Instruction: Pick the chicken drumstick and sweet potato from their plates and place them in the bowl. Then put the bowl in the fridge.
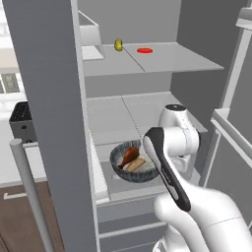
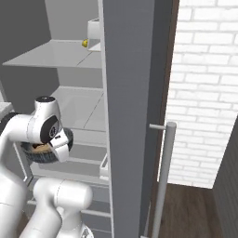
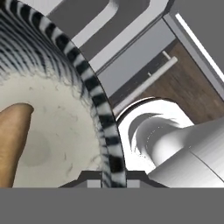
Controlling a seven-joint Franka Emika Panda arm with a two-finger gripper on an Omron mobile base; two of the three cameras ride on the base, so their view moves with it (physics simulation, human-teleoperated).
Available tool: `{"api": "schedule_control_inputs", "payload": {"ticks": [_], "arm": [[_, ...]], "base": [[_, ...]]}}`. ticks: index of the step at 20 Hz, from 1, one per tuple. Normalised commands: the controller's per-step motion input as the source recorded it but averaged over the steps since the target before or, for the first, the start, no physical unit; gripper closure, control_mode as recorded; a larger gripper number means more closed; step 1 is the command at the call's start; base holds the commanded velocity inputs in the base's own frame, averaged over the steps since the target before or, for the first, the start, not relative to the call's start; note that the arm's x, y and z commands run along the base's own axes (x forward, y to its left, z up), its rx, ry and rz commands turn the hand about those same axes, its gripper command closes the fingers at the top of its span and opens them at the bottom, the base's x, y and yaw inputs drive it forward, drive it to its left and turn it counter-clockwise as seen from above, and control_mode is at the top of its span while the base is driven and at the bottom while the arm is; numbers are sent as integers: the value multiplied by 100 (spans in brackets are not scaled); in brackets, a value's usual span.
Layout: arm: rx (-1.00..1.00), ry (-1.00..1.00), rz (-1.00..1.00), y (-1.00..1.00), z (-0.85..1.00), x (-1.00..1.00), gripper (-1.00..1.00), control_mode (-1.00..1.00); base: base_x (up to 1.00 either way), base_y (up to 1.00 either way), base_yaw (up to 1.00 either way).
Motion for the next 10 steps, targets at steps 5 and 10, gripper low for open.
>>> {"api": "schedule_control_inputs", "payload": {"ticks": [5,10], "arm": [[1,-17,0,0,15,-44,100,-100],[0,-43,-2,4,67,-7,100,-100]], "base": [[-6,0,-1],[0,0,0]]}}
